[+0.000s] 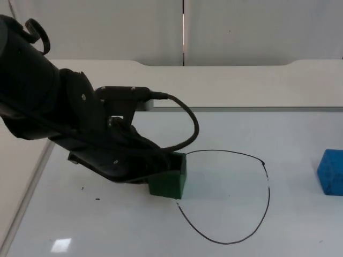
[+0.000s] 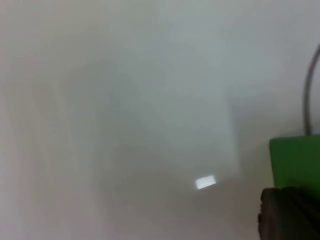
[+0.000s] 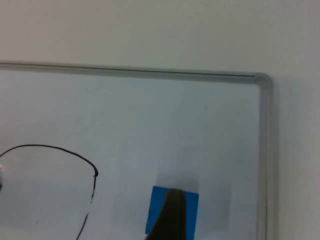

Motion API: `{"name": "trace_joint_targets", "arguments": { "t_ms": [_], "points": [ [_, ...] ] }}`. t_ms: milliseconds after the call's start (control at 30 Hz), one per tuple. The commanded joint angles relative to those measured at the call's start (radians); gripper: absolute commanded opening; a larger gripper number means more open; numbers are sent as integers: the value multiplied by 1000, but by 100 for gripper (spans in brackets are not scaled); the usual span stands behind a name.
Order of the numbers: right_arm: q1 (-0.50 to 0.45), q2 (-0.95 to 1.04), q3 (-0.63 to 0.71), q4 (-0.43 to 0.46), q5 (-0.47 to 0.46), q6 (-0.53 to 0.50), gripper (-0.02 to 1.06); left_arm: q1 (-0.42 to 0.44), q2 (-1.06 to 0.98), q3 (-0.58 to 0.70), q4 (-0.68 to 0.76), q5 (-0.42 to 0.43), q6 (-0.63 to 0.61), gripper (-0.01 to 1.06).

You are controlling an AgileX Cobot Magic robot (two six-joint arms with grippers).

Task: Push the two cubes into the marked area.

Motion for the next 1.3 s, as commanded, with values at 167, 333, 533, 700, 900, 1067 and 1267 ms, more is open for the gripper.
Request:
{"name": "trace_joint_targets", "arguments": {
  "t_ms": [167,333,533,700,900,1067,1267],
  "points": [
    [-3,-4,-5,2,3,-5,71,-45,2,-31,-14,11,-3,0],
    [-3,-4,-5,2,3,-5,71,-45,5,-31,-14,23,-3,0],
    [-3,-4,-5,17,3,-15,71,-47,5,-31,-17,33,-3,0],
    [-3,-4,-5,17,3,-15,71,-78,5,-31,-19,15,-3,0],
    [-3,-4,-5,17,3,-15,71,-93,5,-31,-33,7,-3,0],
    [-3,-4,-5,17,3,-15,71,-102,5,-31,-41,13,-3,0],
    [-3,-4,-5,17,3,-15,71,-112,5,-31,-41,-7,-3,0]
  ]
}}
